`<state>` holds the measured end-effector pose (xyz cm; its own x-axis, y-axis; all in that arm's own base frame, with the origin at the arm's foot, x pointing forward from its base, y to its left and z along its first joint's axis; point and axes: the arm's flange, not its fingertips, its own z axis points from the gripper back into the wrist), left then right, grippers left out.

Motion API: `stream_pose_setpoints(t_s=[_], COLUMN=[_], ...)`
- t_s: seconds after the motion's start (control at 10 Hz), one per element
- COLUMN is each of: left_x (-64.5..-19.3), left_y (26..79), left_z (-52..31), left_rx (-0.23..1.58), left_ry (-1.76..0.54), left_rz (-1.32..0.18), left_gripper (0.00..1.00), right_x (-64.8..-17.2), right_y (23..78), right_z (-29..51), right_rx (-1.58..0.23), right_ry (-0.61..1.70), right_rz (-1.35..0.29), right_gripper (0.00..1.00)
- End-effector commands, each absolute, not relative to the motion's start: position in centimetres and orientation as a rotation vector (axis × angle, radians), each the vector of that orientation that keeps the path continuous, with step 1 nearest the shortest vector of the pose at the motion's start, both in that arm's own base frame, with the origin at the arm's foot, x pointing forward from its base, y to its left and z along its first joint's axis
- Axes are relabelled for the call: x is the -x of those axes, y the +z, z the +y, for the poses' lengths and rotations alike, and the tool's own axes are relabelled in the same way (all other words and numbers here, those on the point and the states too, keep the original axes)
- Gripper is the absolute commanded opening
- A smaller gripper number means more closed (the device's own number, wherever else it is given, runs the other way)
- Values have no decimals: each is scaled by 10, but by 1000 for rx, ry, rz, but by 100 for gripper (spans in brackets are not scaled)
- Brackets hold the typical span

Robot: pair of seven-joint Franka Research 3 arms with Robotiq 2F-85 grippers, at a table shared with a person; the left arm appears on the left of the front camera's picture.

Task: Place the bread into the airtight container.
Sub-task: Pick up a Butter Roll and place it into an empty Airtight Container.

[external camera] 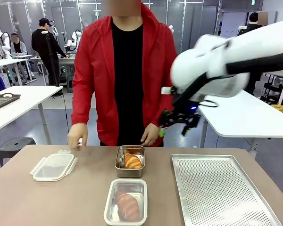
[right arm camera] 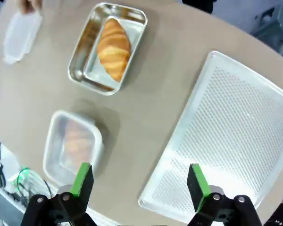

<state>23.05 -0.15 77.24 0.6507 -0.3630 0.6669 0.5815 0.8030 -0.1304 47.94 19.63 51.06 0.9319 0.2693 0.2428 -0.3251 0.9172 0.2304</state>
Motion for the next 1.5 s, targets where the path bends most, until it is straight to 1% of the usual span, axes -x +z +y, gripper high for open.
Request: stream_pose_setpoints(t_s=[0.0, 0.2, 0.4, 0.5, 0.8, 1.0, 1.1, 1.4], left_x=[-230, -230, -230, -230, -230, -230, -230, -230], left_y=[773, 773, 773, 773, 773, 773, 773, 773], left_z=[-2, -2, -2, -2, -2, -2, -2, -2], left_rx=[363, 363, 363, 363, 363, 363, 363, 363], left_ry=[-570, -570, -570, -570, -570, -570, -570, -570], left_rz=[-671, -671, -671, -671, -671, -671, -671, -671], left_gripper=[100, 100, 100, 100, 100, 100, 100, 100], right_x=[-431, -391, -337, -314, -266, -259, -264, -264], right_y=[545, 591, 620, 624, 614, 604, 620, 620], right_z=[129, 75, 25, 7, -27, -30, -27, -27], right_rx=[-290, -269, -224, -186, -228, -279, -229, -229], right_ry=[371, 409, 445, 409, 356, 308, 346, 346], right_rz=[-271, -351, -394, -409, -461, -491, -456, -456], right_gripper=[100, 100, 100, 100, 100, 100, 100, 100])
